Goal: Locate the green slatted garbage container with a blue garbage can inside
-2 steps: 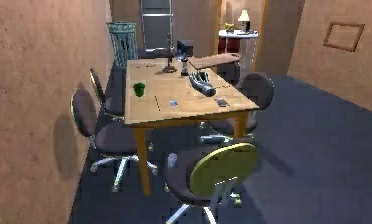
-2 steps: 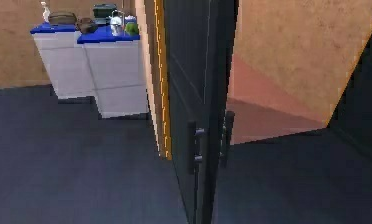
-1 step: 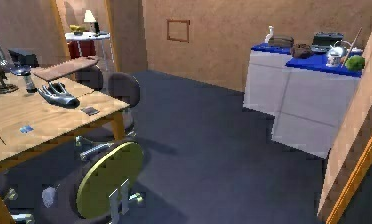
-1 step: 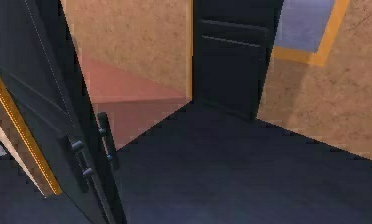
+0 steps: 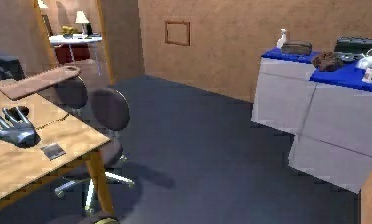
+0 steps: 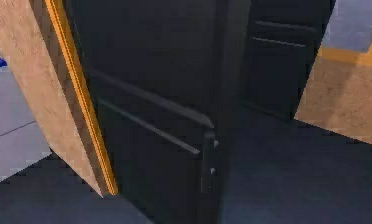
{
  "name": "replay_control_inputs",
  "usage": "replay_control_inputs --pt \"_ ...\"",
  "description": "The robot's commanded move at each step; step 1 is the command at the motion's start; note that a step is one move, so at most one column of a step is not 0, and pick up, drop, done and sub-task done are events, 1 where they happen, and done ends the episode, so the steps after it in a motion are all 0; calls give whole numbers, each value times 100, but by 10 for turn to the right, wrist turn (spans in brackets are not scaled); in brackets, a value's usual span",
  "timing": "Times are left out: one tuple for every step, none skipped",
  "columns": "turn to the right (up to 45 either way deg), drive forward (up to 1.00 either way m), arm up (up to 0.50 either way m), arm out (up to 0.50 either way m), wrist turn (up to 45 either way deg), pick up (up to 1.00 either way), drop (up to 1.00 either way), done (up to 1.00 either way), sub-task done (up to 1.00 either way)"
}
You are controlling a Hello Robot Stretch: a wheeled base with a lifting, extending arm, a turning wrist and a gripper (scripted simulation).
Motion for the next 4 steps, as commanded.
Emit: replay_control_inputs --pt "360 0 0 0 0 0 0 0 0" --pt "0 30 0 0 0 0 0 0 0" --pt "-450 0 0 0 0 0 0 0 0" --pt "-30 0 0 0 0 0 0 0 0"
